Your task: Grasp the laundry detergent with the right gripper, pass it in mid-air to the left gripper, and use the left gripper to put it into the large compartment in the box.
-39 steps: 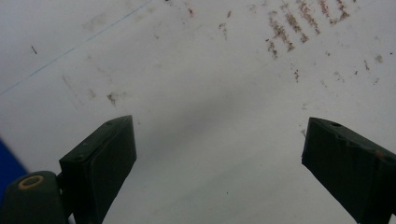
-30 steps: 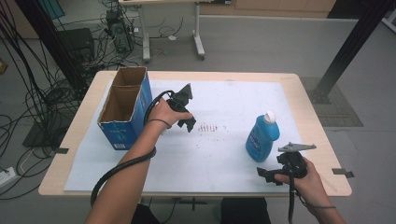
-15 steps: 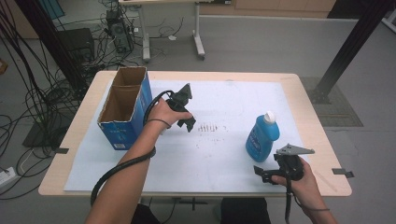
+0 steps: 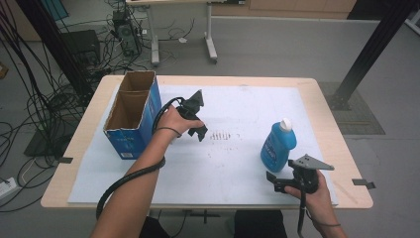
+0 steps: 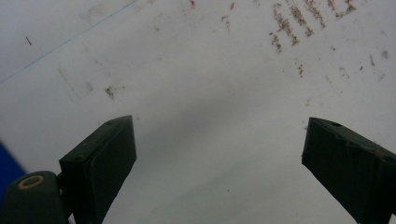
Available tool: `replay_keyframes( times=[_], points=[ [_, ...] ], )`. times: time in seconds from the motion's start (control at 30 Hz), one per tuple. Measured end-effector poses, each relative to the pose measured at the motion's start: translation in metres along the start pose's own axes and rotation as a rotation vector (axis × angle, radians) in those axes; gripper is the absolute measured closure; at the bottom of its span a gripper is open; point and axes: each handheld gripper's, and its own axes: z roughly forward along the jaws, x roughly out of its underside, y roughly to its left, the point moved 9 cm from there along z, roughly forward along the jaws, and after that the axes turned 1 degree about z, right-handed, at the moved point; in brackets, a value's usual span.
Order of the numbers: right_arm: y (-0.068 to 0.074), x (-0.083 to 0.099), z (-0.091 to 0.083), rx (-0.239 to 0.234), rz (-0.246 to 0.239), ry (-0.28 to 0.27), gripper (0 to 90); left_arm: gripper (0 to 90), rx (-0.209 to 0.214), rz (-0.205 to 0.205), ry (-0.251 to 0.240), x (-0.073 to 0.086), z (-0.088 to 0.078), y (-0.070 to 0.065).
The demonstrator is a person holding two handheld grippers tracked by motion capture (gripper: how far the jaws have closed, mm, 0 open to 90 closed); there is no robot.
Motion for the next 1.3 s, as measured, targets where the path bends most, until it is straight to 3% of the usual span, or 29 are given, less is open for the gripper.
replay_keyframes(
  times=[0.2,0.5,1.03,1.3],
  points=[
    [0.0,-0.001,0.001,-0.002,-0.008,-0.022,4.3,10.3,-0.001,0.0,0.001,0.001,0.001,-0.001],
    [0.0,-0.007,0.0,-0.003,0.01,-0.103,4.3,10.3,-0.002,0.003,0.003,0.0,0.0,-0.002],
    [-0.002,-0.016,0.0,0.037,0.001,-0.204,3.7,10.3,-0.004,0.005,0.005,0.001,0.001,-0.003],
    [-0.003,-0.019,0.001,0.086,-0.008,-0.256,3.9,10.3,-0.002,0.005,0.009,0.002,0.003,-0.004]
  ],
)
